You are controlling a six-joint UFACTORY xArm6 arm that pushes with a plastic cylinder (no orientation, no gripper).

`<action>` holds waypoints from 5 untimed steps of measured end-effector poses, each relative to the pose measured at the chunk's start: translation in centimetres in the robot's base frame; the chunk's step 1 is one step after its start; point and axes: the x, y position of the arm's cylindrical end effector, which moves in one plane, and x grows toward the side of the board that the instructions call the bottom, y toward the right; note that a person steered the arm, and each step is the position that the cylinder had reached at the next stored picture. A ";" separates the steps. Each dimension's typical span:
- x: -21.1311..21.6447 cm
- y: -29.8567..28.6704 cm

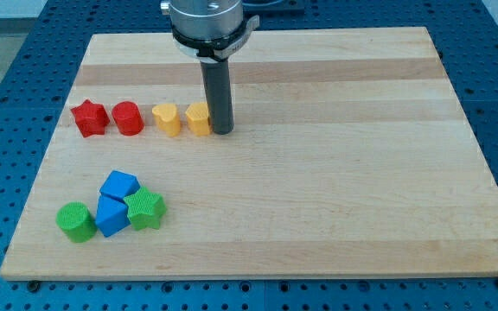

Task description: Push the green circle into the blue triangle

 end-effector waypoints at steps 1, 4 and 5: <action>1.6 0.6; 11.8 0.7; 15.1 -0.6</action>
